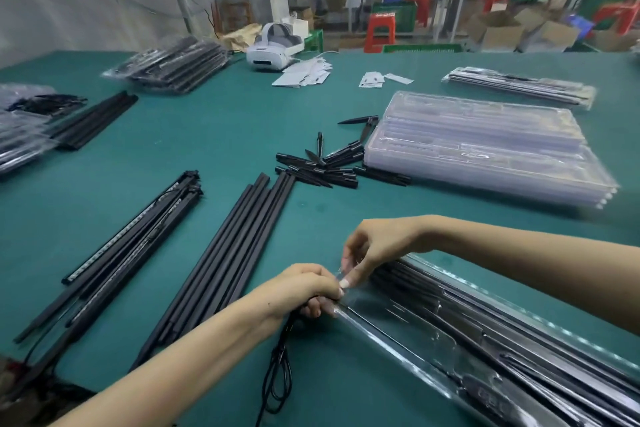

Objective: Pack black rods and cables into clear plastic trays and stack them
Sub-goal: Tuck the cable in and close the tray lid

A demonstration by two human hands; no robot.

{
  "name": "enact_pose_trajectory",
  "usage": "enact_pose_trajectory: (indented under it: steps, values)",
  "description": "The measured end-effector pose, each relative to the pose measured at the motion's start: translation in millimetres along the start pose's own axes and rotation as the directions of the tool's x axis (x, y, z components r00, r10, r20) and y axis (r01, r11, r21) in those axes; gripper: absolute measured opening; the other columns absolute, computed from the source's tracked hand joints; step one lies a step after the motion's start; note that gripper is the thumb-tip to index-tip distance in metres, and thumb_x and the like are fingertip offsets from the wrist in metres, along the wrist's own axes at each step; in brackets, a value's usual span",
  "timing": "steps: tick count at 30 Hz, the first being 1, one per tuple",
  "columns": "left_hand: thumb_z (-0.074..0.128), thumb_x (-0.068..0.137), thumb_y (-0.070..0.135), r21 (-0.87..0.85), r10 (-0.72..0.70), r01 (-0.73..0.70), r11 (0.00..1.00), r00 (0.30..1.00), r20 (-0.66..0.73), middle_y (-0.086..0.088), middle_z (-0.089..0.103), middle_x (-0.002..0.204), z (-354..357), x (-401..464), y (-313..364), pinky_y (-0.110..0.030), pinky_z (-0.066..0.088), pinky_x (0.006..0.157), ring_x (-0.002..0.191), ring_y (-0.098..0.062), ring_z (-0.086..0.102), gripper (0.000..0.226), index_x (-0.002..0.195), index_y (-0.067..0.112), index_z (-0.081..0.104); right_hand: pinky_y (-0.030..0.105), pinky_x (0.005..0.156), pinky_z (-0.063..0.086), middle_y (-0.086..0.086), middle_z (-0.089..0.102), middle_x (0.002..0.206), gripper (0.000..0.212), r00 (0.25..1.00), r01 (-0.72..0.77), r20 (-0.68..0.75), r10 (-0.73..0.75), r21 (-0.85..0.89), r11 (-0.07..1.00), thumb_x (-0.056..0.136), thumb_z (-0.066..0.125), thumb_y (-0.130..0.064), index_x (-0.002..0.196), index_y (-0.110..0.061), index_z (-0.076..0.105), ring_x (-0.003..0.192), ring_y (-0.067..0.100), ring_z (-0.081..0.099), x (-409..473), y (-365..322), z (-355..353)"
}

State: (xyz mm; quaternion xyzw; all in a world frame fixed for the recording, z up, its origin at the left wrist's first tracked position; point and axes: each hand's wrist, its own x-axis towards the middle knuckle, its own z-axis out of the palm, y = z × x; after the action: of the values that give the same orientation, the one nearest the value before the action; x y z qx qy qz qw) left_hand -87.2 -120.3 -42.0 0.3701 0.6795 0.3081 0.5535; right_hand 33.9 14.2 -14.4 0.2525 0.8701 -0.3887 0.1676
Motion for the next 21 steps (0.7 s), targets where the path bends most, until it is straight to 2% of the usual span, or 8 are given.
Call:
enact_pose_trajectory:
  steps: [3,5,8,11,14,17,19,21]
  values:
    - [0.06,0.054,0.018,-0.02,0.019,-0.02,1.0,0.999,-0.039,0.002,0.058,0.054,1,1,-3,-0.017,0.033,0.05,0.044,-0.007,0.043,0.018,0.071,0.013,0.055,0.011,0.063,0.04,-0.016,0.062,0.07,0.021,1.0,-0.002,-0.017,0.001,-0.03,1.0,0.073,0.081,-0.038,0.075,-0.026,0.064,0.065,-0.004,0.053,1,-1,5]
    - [0.06,0.053,0.017,-0.01,0.025,-0.026,1.0,0.998,-0.065,0.005,0.055,0.052,2,2,-6,-0.016,0.035,0.048,0.043,-0.006,0.043,0.017,0.069,0.013,0.054,0.016,0.067,0.039,-0.015,0.063,0.074,0.024,0.999,-0.041,-0.036,0.037,-0.116,0.992,0.072,0.08,-0.042,0.07,-0.029,0.061,0.075,0.001,0.055,5,-3,9]
    - [0.061,0.052,0.014,-0.033,0.031,-0.035,0.999,0.994,-0.109,0.002,0.054,0.056,5,3,-10,-0.015,0.035,0.044,0.047,-0.008,0.044,0.018,0.068,0.012,0.053,0.044,0.095,0.031,-0.011,0.063,0.089,0.025,0.986,-0.142,-0.129,0.11,-0.28,0.949,0.072,0.077,-0.047,0.07,-0.029,0.059,0.107,0.012,0.048,11,-7,15]
    - [0.065,0.067,-0.001,-0.031,0.043,-0.048,0.998,0.99,-0.131,0.0,0.055,0.057,9,4,-14,-0.015,0.034,0.042,0.043,-0.006,0.049,0.017,0.068,0.011,0.053,0.058,0.104,0.021,-0.003,0.064,0.101,0.032,0.98,-0.176,-0.154,0.129,-0.351,0.919,0.071,0.077,-0.049,0.086,-0.022,0.066,0.12,0.017,0.036,13,-13,26]
    - [0.06,0.073,-0.006,-0.031,0.05,-0.055,0.998,0.988,-0.144,-0.001,0.055,0.056,12,3,-17,-0.015,0.033,0.042,0.044,-0.009,0.051,0.019,0.069,0.01,0.051,0.058,0.101,0.024,-0.004,0.063,0.097,0.037,0.984,-0.146,-0.148,0.096,-0.376,0.915,0.072,0.075,-0.051,0.092,-0.02,0.068,0.118,0.018,0.035,8,-15,29]
    - [0.059,0.056,0.014,-0.002,0.08,-0.081,0.997,0.989,-0.121,-0.001,0.053,0.062,14,-2,-15,-0.015,0.033,0.047,0.055,-0.012,0.047,0.02,0.074,0.011,0.051,0.049,0.092,0.026,-0.015,0.058,0.08,0.027,0.999,-0.021,-0.043,0.007,-0.33,0.944,0.077,0.071,-0.052,0.085,-0.028,0.061,0.103,0.012,0.047,1,-9,16]
    - [0.056,0.052,0.018,0.005,0.086,-0.086,0.996,0.989,-0.12,-0.002,0.053,0.064,15,-4,-14,-0.015,0.034,0.049,0.058,-0.013,0.046,0.025,0.076,0.011,0.052,0.047,0.09,0.025,-0.012,0.063,0.084,0.029,0.999,0.034,0.024,-0.027,-0.37,0.928,0.079,0.069,-0.053,0.09,-0.027,0.064,0.092,0.011,0.051,-1,-11,7]
    - [0.057,0.052,0.019,0.001,0.076,-0.077,0.997,0.989,-0.127,0.0,0.054,0.063,16,-4,-13,-0.015,0.034,0.05,0.058,-0.011,0.046,0.026,0.076,0.011,0.053,0.048,0.091,0.025,-0.01,0.068,0.096,0.033,0.998,0.057,0.044,-0.042,-0.456,0.888,0.077,0.07,-0.054,0.096,-0.027,0.067,0.09,0.012,0.052,0,-17,3]
